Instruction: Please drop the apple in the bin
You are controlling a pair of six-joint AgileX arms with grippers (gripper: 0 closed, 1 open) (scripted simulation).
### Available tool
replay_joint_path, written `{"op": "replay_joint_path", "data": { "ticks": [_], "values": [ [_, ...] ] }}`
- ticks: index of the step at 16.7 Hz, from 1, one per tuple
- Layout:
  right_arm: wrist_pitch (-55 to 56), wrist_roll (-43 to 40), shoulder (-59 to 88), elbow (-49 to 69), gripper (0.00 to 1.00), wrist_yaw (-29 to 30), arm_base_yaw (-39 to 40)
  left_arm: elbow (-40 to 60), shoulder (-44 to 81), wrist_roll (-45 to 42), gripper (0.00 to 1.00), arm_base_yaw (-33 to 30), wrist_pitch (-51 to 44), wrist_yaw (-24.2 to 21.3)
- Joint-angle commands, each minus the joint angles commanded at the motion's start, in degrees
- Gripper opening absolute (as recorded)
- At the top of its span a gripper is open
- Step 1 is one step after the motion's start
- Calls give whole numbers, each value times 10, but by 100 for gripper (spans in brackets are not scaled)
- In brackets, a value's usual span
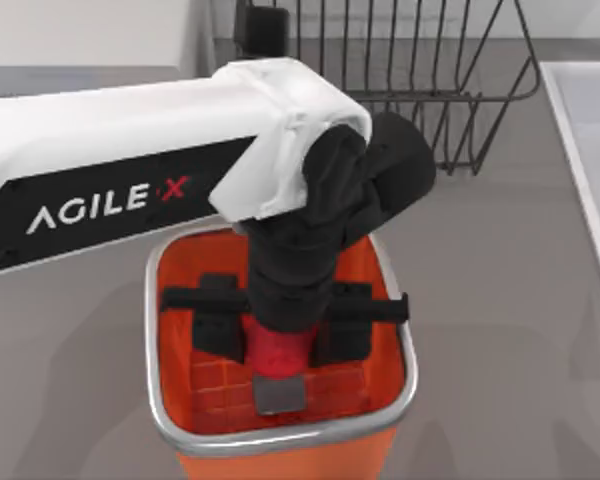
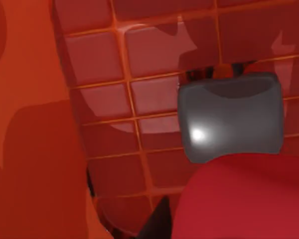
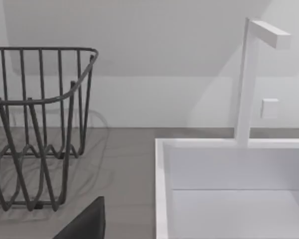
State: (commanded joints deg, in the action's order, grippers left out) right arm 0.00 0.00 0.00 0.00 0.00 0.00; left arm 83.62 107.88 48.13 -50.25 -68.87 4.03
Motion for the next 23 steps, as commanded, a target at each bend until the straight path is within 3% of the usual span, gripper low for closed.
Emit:
{"op": "replay_joint_path", "data": {
  "ticks": [5, 18, 23],
  "values": [
    [0, 0, 0, 0, 100, 0, 0, -6, 0, 0, 0, 0, 6, 1],
    [0, 0, 0, 0, 100, 0, 0, -6, 0, 0, 98, 0, 6, 1],
    [0, 0, 0, 0, 100, 0, 0, -6, 0, 0, 100, 0, 6, 1]
  ]
}}
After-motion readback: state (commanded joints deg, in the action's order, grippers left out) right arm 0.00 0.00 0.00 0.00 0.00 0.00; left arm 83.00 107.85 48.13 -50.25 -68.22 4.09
